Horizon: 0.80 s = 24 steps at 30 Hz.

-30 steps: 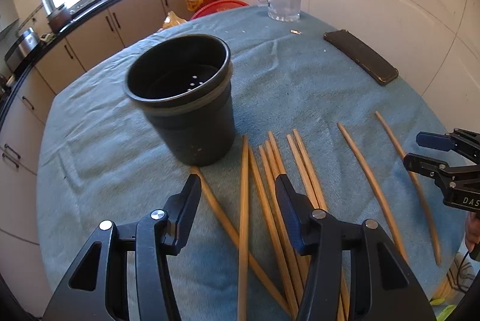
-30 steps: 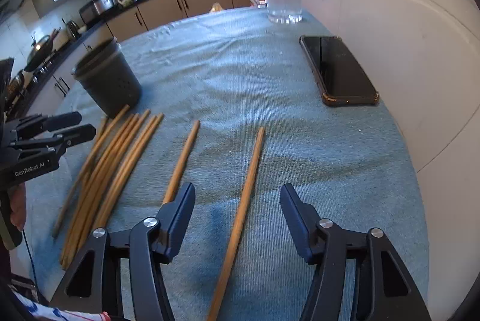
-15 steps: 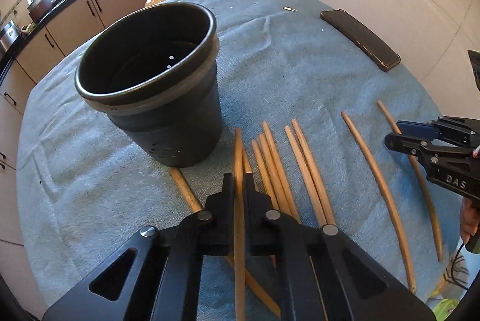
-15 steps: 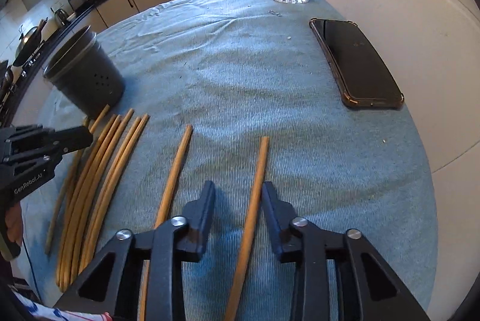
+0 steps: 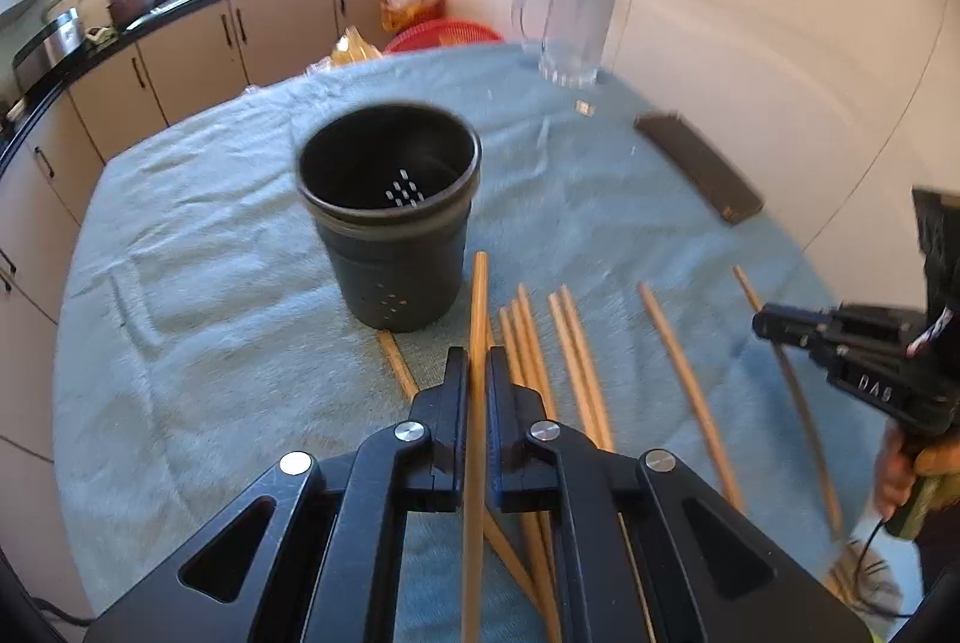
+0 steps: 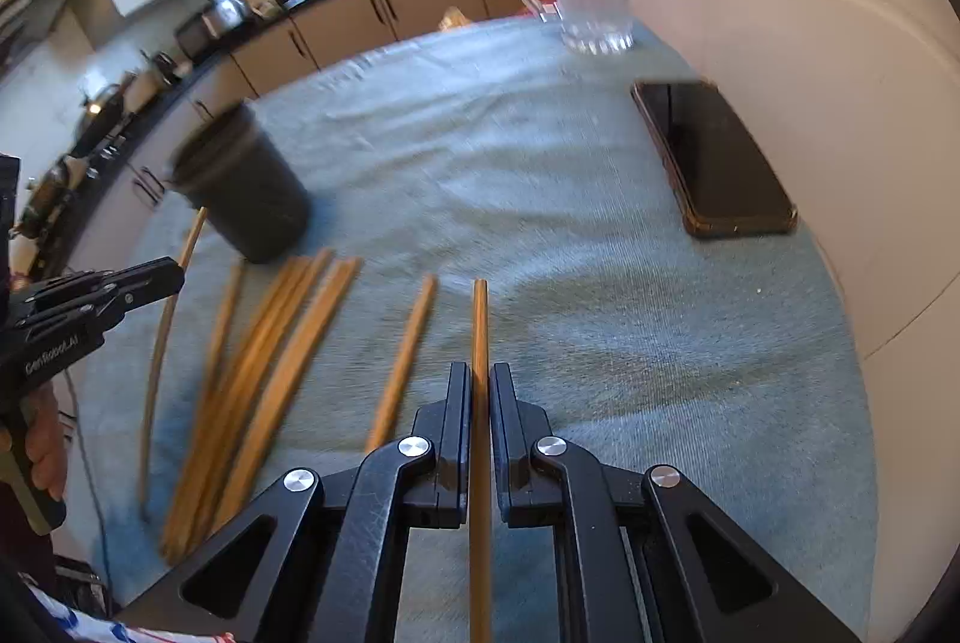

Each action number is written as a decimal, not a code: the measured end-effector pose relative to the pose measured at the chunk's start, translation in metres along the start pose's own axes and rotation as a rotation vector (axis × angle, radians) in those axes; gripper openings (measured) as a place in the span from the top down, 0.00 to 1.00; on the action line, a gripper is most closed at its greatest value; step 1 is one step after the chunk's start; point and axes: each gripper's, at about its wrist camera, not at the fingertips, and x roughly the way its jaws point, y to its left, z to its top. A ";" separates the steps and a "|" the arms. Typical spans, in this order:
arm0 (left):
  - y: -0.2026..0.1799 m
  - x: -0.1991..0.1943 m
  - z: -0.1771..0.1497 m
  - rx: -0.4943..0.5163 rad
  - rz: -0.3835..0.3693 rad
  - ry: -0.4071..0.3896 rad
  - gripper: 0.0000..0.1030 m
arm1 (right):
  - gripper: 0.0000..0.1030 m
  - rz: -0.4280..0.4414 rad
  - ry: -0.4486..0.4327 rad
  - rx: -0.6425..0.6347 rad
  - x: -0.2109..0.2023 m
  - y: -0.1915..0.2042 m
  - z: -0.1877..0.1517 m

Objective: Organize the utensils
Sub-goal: 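Lift both held chopsticks upright and carry them over the black cup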

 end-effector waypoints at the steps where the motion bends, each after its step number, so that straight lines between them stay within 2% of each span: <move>1: 0.000 -0.008 -0.002 -0.005 -0.001 -0.017 0.95 | 0.94 0.012 -0.017 -0.002 -0.007 0.001 -0.002; 10: -0.015 -0.082 -0.028 -0.049 -0.007 -0.183 0.95 | 0.94 0.119 -0.164 -0.023 -0.068 0.021 -0.019; 24: -0.028 -0.167 -0.078 -0.103 0.013 -0.380 0.95 | 0.94 0.196 -0.315 -0.132 -0.138 0.061 -0.045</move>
